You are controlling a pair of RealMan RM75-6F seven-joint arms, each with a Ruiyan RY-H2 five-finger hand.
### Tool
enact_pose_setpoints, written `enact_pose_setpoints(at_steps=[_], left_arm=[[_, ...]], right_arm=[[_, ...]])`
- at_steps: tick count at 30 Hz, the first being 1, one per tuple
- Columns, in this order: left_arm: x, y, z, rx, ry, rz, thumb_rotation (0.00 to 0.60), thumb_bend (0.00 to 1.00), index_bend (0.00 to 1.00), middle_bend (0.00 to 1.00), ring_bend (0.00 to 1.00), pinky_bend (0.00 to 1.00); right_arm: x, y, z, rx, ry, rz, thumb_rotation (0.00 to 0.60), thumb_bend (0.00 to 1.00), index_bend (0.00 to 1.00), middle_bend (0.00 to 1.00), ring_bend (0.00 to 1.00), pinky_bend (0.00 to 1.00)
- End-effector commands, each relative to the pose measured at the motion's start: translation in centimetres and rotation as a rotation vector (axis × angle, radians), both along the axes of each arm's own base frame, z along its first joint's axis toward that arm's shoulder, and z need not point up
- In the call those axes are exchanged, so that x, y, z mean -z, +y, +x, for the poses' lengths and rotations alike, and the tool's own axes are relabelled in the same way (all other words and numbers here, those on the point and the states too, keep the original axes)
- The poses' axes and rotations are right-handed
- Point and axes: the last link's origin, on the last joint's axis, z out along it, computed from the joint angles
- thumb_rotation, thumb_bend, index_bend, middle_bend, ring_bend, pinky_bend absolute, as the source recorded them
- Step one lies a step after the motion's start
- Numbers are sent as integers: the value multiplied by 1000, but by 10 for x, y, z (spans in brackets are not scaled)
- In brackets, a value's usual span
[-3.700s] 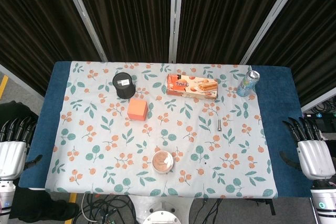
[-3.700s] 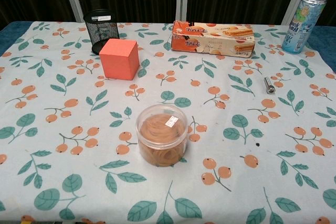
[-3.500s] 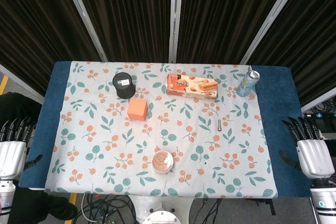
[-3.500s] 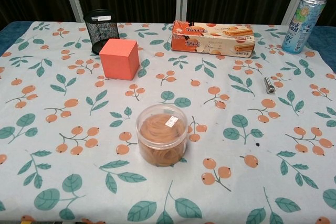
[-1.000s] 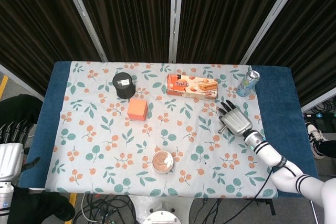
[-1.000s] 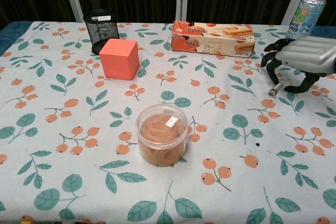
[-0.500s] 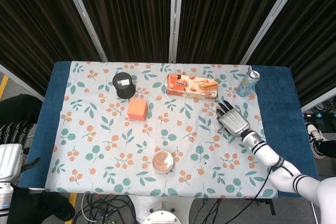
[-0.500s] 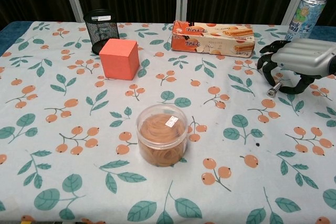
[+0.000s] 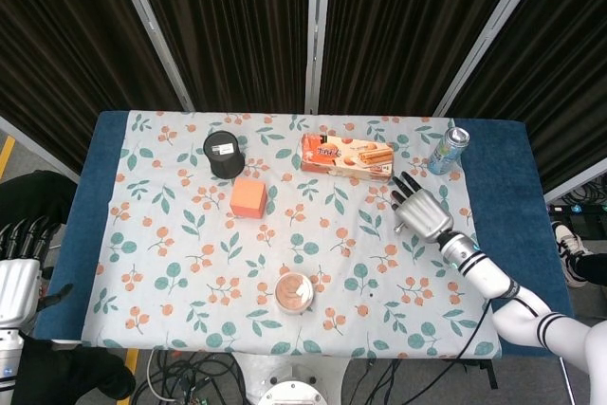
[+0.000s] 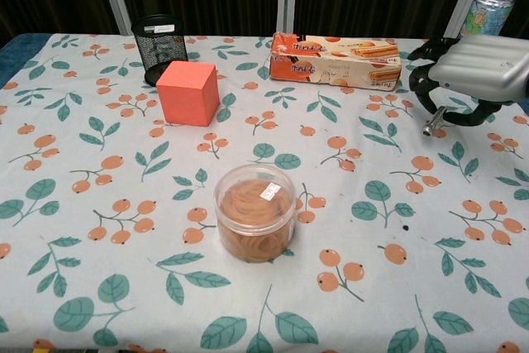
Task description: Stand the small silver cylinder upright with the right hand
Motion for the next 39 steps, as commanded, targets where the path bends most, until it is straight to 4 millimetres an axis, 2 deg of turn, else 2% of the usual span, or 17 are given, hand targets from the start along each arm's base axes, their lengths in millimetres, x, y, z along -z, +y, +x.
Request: enact_pose_setpoints(at_steps=[1, 7, 18, 22, 29, 32, 36, 39], left_arm=[[0, -1, -1, -1, -3, 1, 600, 71, 143, 70, 0, 0], [1, -3, -3, -4, -11, 4, 600, 72, 143, 70, 0, 0], [0, -5, -4, -5, -16, 8, 600, 72, 143, 70, 0, 0], [0, -6, -5, -9, -17, 6, 600, 72, 143, 70, 0, 0], [1, -6, -6, -13, -16, 0, 600, 71, 143, 70, 0, 0], [1, -6, -6, -12, -15, 0, 600, 72, 143, 70, 0, 0], [1, -6, -6, -13, -13, 2, 600, 72, 143, 70, 0, 0], [1, -6, -5, -13, -13, 3, 600, 72, 143, 70, 0, 0]], right_arm=[[-12, -7, 21, -158, 178, -40, 600, 419, 642, 254, 0, 0], [-3, -12, 26, -304, 417, -81, 600, 419, 643, 253, 0, 0], [35, -3, 28, -428, 549, -150, 600, 418, 633, 238, 0, 0], [42, 1, 27, -477, 583, -186, 600, 418, 619, 232, 0, 0], [50, 11, 22, -471, 590, -254, 600, 388, 480, 167, 0, 0], [52, 15, 23, -479, 583, -265, 600, 388, 464, 156, 0, 0], [55, 20, 24, -474, 573, -266, 600, 385, 381, 142, 0, 0], [56, 23, 23, -463, 565, -259, 600, 383, 360, 138, 0, 0]])
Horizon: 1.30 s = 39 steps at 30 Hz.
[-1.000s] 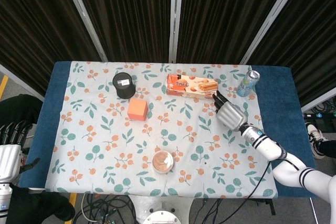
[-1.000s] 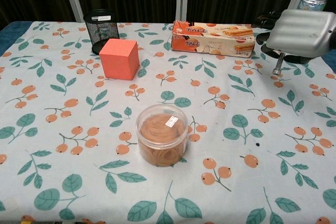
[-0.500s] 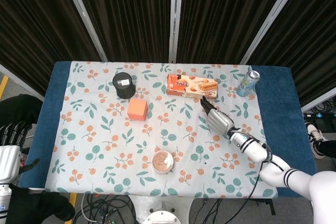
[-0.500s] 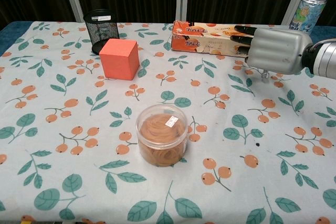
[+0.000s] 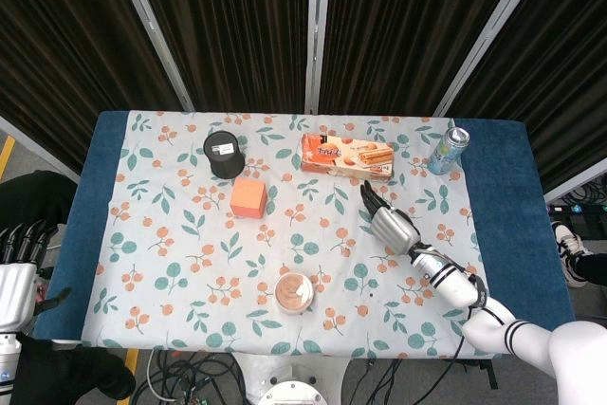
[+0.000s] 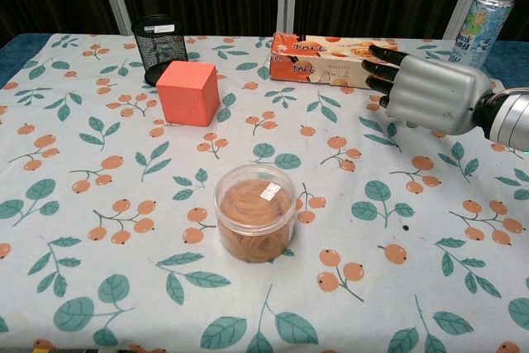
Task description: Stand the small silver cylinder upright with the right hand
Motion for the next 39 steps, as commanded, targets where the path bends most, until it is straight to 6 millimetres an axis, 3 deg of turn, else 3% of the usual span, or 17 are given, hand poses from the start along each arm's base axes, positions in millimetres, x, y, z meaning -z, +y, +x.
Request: enact_pose_setpoints(at_steps=[1, 11, 16, 19, 22, 25, 31, 39], left_arm=[[0, 0, 0, 0, 0, 1, 600, 72, 143, 70, 0, 0], [-2, 2, 4, 11, 16, 1, 600, 72, 143, 70, 0, 0], [-4, 6, 7, 22, 28, 1, 600, 72, 143, 70, 0, 0], [-5, 10, 9, 29, 35, 1, 600, 72, 143, 70, 0, 0], [-5, 13, 10, 31, 39, -2, 600, 71, 143, 70, 0, 0], [-5, 16, 11, 32, 44, -5, 600, 71, 143, 70, 0, 0], [-6, 19, 15, 38, 51, 18, 600, 72, 143, 70, 0, 0], [-6, 20, 19, 39, 58, 30, 600, 70, 143, 70, 0, 0]], right_arm=[[0, 3, -1, 8, -9, 4, 600, 383, 355, 137, 0, 0], [-23, 10, 11, 35, -192, -12, 600, 383, 177, 130, 0, 0], [-61, 20, 20, 171, -513, -18, 600, 383, 138, 117, 0, 0], [-90, 31, 19, 277, -744, -6, 600, 329, 131, 127, 0, 0], [-119, 45, 8, 401, -925, 9, 600, 181, 149, 140, 0, 0], [-145, 59, -8, 518, -1036, 14, 600, 127, 173, 136, 0, 0], [-185, 87, -40, 619, -1147, -58, 600, 127, 131, 100, 0, 0], [-205, 127, -61, 613, -1357, -63, 600, 130, 129, 99, 0, 0]])
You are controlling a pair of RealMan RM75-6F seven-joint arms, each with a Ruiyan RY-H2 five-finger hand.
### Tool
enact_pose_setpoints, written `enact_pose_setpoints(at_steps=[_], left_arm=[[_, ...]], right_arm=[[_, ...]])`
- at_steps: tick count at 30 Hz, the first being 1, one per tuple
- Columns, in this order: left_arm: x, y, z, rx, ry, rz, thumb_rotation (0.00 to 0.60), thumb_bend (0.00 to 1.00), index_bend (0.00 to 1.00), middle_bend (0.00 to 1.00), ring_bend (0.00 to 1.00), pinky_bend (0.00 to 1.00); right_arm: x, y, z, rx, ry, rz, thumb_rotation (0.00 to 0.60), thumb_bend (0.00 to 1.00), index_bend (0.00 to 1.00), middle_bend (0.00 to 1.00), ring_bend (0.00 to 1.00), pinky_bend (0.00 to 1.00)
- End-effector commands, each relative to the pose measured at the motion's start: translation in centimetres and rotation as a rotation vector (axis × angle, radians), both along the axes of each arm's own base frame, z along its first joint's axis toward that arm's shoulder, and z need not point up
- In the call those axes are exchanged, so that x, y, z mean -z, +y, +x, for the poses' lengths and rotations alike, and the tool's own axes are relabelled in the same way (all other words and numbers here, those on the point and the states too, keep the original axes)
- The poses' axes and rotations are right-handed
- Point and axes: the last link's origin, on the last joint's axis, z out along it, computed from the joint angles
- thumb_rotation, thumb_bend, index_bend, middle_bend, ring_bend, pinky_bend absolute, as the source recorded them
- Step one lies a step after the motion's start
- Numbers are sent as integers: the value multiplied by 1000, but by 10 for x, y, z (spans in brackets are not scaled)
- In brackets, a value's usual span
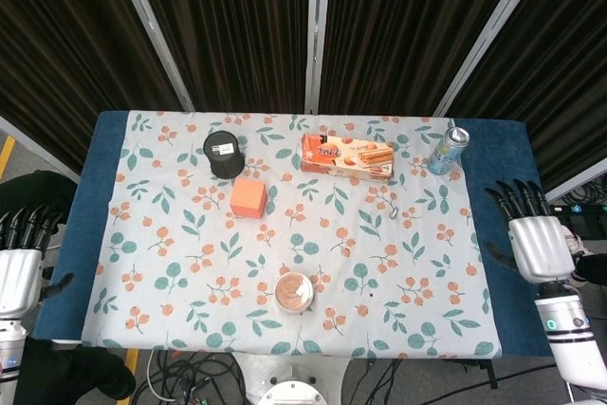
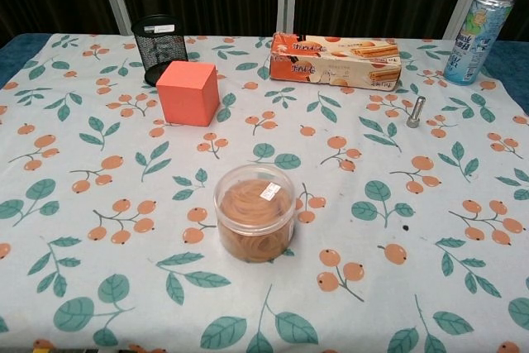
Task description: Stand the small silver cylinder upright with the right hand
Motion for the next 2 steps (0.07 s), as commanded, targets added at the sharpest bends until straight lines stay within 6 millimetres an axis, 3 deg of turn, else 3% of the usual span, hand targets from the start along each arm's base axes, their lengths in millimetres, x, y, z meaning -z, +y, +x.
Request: enact_pose_setpoints(at_steps=[1, 2], left_arm=[[0, 0, 2, 2, -3, 0, 600, 71, 143, 70, 0, 0], [0, 0, 2, 1, -6, -2, 600, 71, 143, 70, 0, 0]], right_arm=[[-10, 22, -9, 1, -80, -28, 600, 130, 129, 99, 0, 0], [-10, 25, -10, -2, -98, -31, 600, 130, 128, 99, 0, 0]])
